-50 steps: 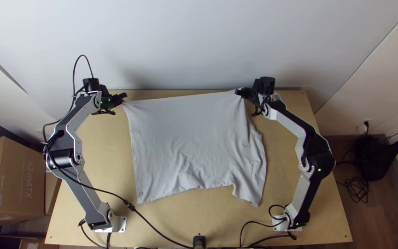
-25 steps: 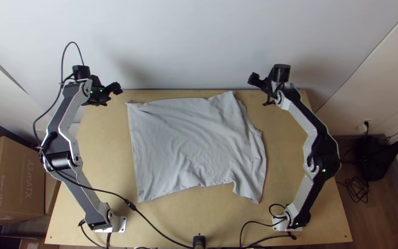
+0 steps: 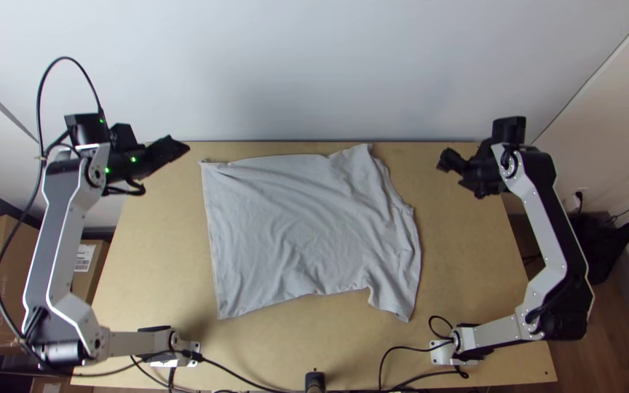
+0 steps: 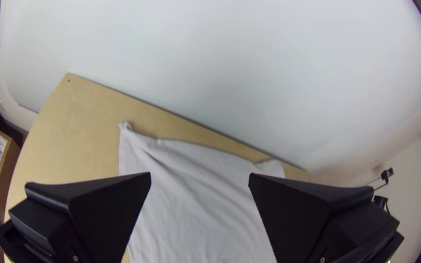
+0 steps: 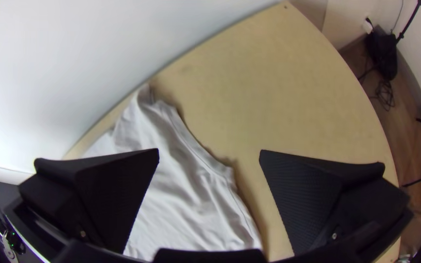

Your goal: Fold the t-shirt

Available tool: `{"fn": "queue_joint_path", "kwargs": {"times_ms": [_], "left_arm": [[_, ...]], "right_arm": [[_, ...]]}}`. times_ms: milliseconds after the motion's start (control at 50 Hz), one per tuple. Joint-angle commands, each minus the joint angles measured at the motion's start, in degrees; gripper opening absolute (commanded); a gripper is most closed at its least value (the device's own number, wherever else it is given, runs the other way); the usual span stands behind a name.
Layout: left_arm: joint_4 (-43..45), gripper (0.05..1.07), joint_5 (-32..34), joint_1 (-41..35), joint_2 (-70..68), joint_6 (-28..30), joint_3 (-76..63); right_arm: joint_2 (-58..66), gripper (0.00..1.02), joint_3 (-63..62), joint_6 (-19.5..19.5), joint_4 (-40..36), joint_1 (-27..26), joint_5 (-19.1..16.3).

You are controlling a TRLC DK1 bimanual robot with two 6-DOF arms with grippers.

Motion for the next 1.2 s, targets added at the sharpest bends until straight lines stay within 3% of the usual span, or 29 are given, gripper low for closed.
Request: {"fn": "queue_joint_path", "kwargs": {"times_ms": [0,220,380,640,740,880,1180], "left_arm": [[-0.9,1.02,0.5,-1.7,-7.1,-2.0,-6.9],[-5.0,1.02,0.4,-4.2,-17.2,-2.5,-12.8],[-7.6,1.02,0.4,-4.8,-22.6,-0.4,-16.2],[-8.3,1.02,0.2,-4.8,-26.0,0.9,-20.7],[-8.4,1.02,0.2,-4.8,-26.3,0.9,-21.2],[-8.4,1.02,0.1,-4.9,-26.3,1.0,-21.2],[-8.4,1.02,0.0,-4.7,-26.1,1.3,-21.3]], "right_arm": [[-5.7,0.93,-7.2,-3.9,-2.1,-1.4,-0.7],[-19.4,0.93,-25.0,-5.1,-3.4,-1.6,-1.8],[-23.1,0.86,-34.0,-7.5,-3.6,-0.7,-2.4],[-22.4,0.85,-42.0,-7.8,-4.5,3.2,-3.2],[-21.5,0.7,-43.8,-7.8,-4.5,5.6,-3.2],[-19.8,0.7,-45.4,-7.5,-4.2,8.8,-3.2],[-14.1,0.7,-46.8,-7.7,-0.7,9.2,-3.3]]}}
